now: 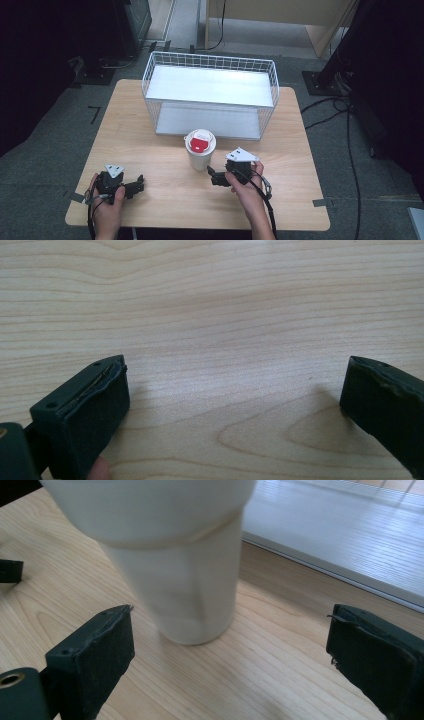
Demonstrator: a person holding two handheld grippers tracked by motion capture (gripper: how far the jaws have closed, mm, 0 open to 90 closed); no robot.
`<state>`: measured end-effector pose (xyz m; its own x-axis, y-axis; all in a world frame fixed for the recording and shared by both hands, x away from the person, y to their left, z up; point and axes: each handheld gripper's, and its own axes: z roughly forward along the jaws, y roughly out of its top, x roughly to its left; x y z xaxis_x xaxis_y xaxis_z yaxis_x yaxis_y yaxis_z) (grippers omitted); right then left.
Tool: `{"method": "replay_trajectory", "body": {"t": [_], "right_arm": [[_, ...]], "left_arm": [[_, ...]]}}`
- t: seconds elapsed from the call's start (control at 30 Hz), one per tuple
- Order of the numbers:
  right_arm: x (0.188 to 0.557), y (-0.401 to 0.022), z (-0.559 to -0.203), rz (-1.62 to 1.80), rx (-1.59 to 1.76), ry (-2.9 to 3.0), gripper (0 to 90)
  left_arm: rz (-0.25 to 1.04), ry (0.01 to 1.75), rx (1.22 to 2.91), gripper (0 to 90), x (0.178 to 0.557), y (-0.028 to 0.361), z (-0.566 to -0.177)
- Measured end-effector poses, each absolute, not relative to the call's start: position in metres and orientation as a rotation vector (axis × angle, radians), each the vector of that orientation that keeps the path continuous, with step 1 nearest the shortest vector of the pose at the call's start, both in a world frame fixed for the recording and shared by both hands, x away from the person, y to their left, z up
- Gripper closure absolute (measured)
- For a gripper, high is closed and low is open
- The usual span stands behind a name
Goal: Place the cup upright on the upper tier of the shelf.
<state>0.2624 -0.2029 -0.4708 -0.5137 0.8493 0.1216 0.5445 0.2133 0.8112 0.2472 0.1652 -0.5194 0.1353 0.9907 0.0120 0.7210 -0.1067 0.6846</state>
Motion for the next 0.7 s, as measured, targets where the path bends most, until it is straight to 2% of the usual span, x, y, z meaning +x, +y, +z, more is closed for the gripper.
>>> {"method": "replay_trajectory", "body": {"t": [0.7], "right_arm": [[0.275, -0.169, -0.476, 1.313, 1.33, 2.06, 5.1]], "left_arm": [[0.663, 1.64, 1.888, 0.0, 0.247, 0.165, -0.519]]}}
